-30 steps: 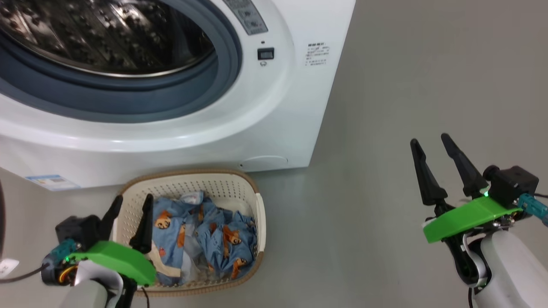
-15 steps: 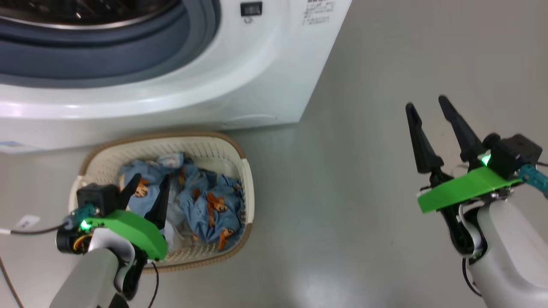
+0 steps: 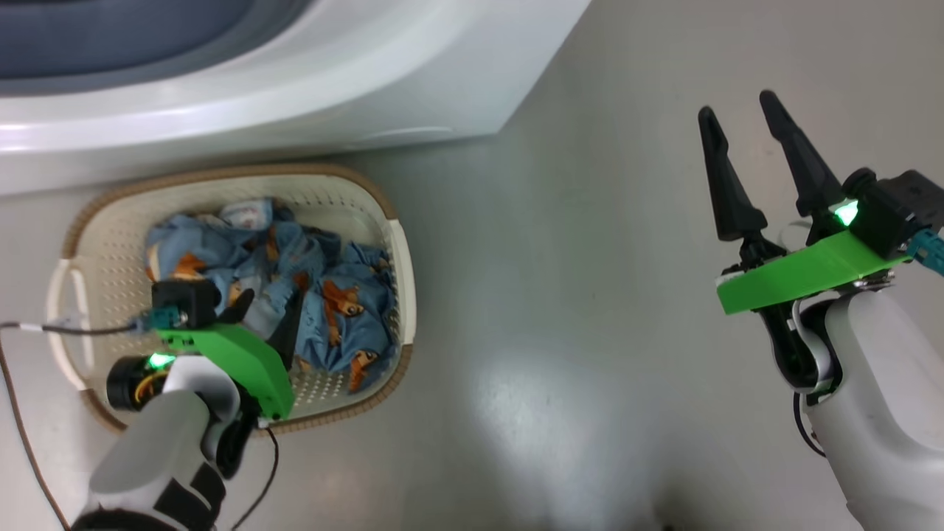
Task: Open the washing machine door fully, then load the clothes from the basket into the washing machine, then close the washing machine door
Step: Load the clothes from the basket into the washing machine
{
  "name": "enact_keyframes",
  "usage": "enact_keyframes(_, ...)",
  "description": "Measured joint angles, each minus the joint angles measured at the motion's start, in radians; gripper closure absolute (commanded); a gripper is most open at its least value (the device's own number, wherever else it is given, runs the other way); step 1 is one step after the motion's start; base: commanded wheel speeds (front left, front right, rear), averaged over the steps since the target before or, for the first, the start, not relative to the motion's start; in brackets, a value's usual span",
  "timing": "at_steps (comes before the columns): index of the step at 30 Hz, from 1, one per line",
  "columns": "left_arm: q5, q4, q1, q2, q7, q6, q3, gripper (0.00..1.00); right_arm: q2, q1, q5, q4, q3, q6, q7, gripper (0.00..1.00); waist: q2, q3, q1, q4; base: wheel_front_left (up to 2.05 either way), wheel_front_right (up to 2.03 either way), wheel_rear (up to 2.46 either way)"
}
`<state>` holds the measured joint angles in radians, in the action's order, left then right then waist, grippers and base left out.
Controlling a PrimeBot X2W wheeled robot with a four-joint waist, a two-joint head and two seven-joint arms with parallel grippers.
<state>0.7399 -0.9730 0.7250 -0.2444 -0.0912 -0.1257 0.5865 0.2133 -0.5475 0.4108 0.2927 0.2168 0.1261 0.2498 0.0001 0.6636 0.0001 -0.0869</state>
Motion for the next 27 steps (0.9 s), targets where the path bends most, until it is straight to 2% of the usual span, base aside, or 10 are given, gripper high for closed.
enact_keyframes(14, 0.13, -0.13, 0.1, -0.038, 0.075, 0.0, 0.094, 0.0, -0.036, -0.033, -0.021, -0.035, 0.002, 0.0, 0.004, 0.0, 0.0, 0.115, 0.0, -0.071, 0.0, 0.0, 0.0)
enact_keyframes(27, 0.17, -0.193, 0.169, -0.091, 0.109, 0.0, 0.141, 0.0, -0.077, -0.034, -0.035, -0.078, 0.001, 0.0, 0.004, 0.0, 0.0, 0.199, -0.0001, -0.151, 0.0, 0.0, 0.0)
